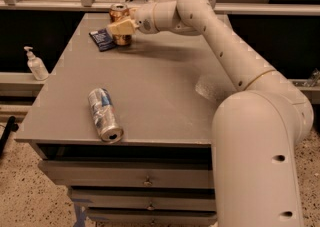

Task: Move orange can near rxbar blueberry

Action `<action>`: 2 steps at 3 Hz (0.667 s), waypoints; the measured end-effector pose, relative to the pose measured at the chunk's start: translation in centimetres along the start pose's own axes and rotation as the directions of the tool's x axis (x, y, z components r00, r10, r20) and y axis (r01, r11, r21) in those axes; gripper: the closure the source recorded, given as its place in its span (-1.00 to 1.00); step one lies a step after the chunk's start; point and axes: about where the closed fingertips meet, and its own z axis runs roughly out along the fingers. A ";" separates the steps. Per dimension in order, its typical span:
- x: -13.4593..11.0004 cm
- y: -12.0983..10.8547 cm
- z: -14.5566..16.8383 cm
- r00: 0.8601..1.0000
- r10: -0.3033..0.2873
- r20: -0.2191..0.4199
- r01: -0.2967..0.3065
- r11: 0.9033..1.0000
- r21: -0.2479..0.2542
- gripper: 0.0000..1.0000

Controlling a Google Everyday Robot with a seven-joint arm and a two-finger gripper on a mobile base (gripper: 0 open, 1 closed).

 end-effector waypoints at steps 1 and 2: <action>0.4 0.0 0.1 1.000 0.018 0.001 -0.018 1.000 -0.004 0.16; 0.9 -0.2 -0.2 1.000 0.024 -0.005 -0.024 1.000 0.001 -0.31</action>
Offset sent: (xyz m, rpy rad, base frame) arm 0.0042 -0.0181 -0.0091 -0.0027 0.0251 -0.0264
